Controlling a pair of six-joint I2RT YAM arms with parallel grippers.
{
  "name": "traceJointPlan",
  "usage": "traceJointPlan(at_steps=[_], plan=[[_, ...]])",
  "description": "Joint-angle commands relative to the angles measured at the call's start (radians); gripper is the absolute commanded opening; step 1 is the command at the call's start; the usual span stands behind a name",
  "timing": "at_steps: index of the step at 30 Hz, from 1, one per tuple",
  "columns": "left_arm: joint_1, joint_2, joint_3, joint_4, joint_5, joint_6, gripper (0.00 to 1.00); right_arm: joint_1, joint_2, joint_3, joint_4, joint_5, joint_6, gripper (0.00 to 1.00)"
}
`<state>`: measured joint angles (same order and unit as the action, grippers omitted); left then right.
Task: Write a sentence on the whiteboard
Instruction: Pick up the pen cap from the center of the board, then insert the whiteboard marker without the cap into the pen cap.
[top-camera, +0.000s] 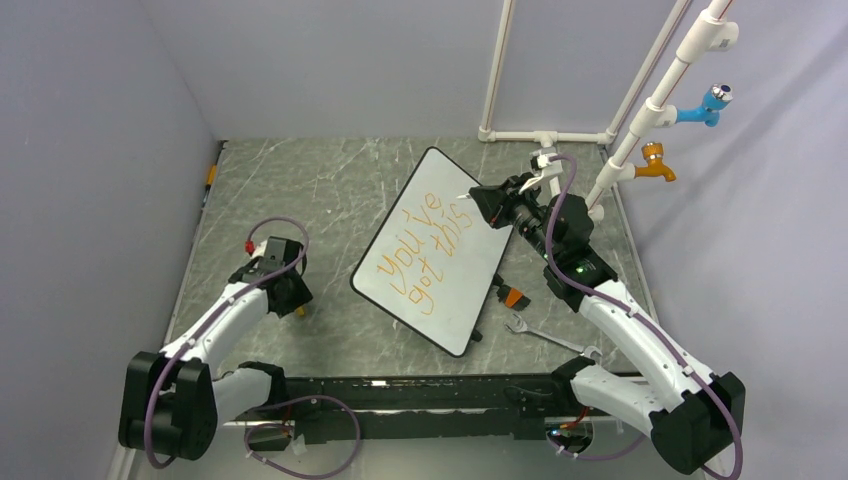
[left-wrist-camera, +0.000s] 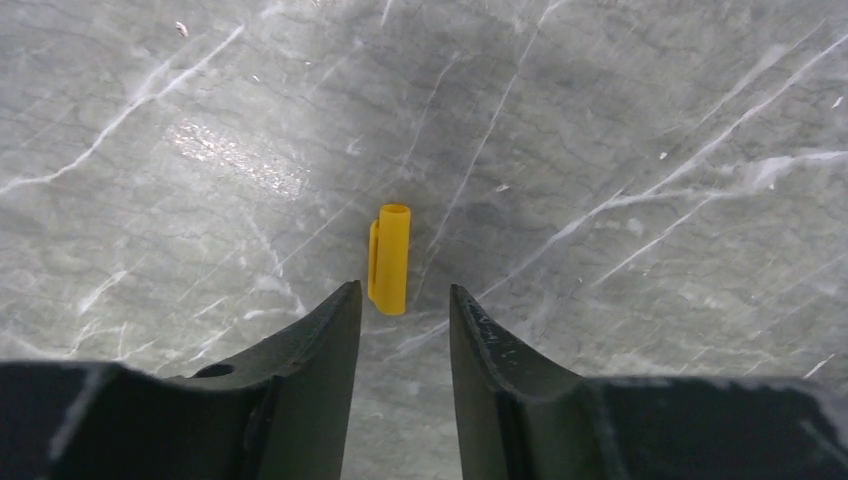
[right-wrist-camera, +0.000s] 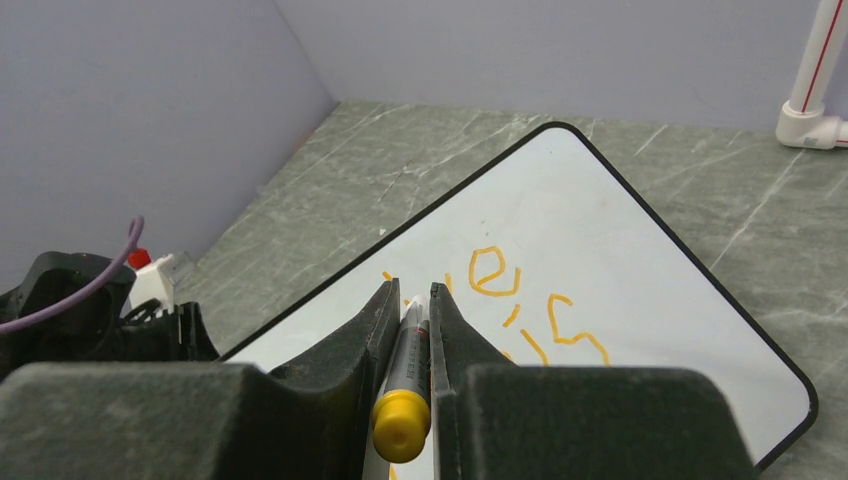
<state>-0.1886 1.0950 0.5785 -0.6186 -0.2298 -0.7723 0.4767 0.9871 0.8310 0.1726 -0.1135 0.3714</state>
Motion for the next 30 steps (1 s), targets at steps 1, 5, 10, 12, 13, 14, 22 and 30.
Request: traceJointPlan(at_steps=[1,5,10,12,13,14,22,30], plan=[[0.011,0.021,-0.026,0.069,0.038,-0.015,0.4,0.0,-0.012,0.017,0.022,-0.003,0.004,0.0],[0.015,0.037,-0.036,0.08,0.027,-0.021,0.4,0.0,-0.01,0.019,0.022,0.0,0.001,0.0],[0.02,0.072,-0.068,0.134,0.05,-0.025,0.29,0.001,-0.008,0.019,0.024,0.0,-0.002,0.0],[0.02,0.091,-0.075,0.154,0.052,-0.023,0.2,0.0,-0.008,0.02,0.023,0.001,-0.004,0.0],[0.02,0.099,-0.078,0.16,0.052,-0.021,0.16,0.0,-0.009,0.02,0.023,0.001,-0.005,0.0],[0.02,0.106,-0.078,0.163,0.054,-0.02,0.11,0.0,-0.01,0.02,0.019,0.002,-0.007,0.0],[0.021,0.044,-0.057,0.213,0.134,0.085,0.0,0.0,-0.004,0.03,0.017,-0.006,-0.004,0.0],[0.016,-0.093,0.074,0.115,0.23,0.274,0.0,0.002,0.005,0.066,0.016,-0.088,0.014,0.0]])
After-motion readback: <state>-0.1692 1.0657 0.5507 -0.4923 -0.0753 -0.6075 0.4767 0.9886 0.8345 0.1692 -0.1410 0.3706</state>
